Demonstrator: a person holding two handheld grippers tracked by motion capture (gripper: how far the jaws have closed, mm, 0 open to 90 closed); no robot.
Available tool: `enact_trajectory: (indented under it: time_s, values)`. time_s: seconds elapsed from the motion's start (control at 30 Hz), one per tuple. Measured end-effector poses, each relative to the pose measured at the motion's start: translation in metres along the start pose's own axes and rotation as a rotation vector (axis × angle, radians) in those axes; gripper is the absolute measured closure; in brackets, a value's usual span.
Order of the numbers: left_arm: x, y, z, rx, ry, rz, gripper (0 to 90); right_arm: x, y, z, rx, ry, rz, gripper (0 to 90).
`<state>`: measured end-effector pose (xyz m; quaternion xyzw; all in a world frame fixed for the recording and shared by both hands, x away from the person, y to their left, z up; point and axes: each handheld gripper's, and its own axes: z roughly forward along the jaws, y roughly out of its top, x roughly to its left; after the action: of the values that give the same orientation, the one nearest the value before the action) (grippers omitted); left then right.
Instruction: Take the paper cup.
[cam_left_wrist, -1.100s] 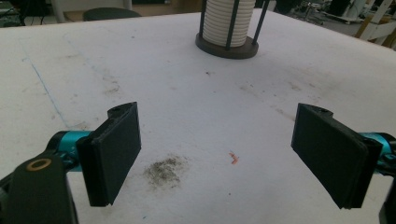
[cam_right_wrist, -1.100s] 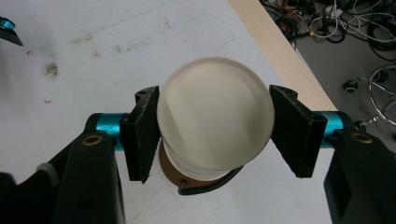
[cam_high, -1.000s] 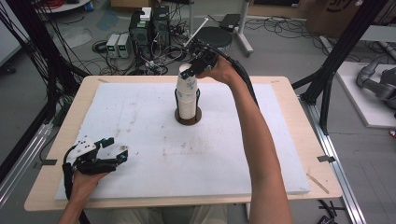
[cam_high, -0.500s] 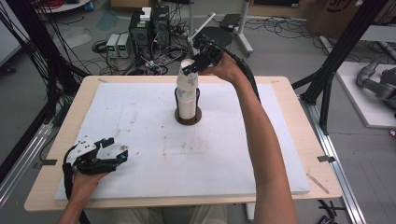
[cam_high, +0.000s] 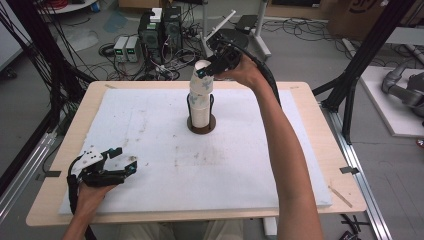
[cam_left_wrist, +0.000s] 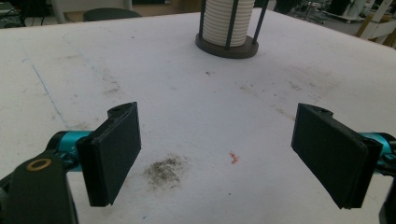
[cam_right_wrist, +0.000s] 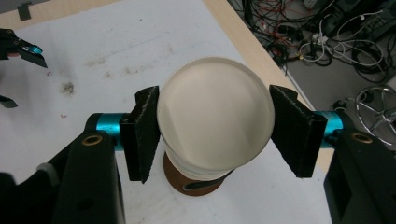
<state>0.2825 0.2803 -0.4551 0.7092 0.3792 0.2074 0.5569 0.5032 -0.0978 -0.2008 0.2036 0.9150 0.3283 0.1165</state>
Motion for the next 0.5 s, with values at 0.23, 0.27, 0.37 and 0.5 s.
enact_trajectory:
  time_s: [0.23, 0.27, 0.37, 0.5]
  values:
    - [0.0, 0.0, 0.0, 0.002, 0.0, 0.003, 15.8, 0.001, 0.0, -0.008, -0.038, -0.02, -0.008, 38.2]
    - [0.0, 0.0, 0.0, 0.002, 0.0, 0.003, 15.8, 0.001, 0.0, -0.008, -0.038, -0.02, -0.008, 38.2]
    - [0.0, 0.0, 0.0, 0.001, 0.001, 0.002, 15.8, 0.001, 0.001, -0.01, -0.05, -0.018, -0.009, 38.2]
    - [0.0, 0.0, 0.0, 0.002, 0.0, 0.002, 15.8, 0.003, 0.004, -0.014, -0.053, -0.018, -0.01, 38.2]
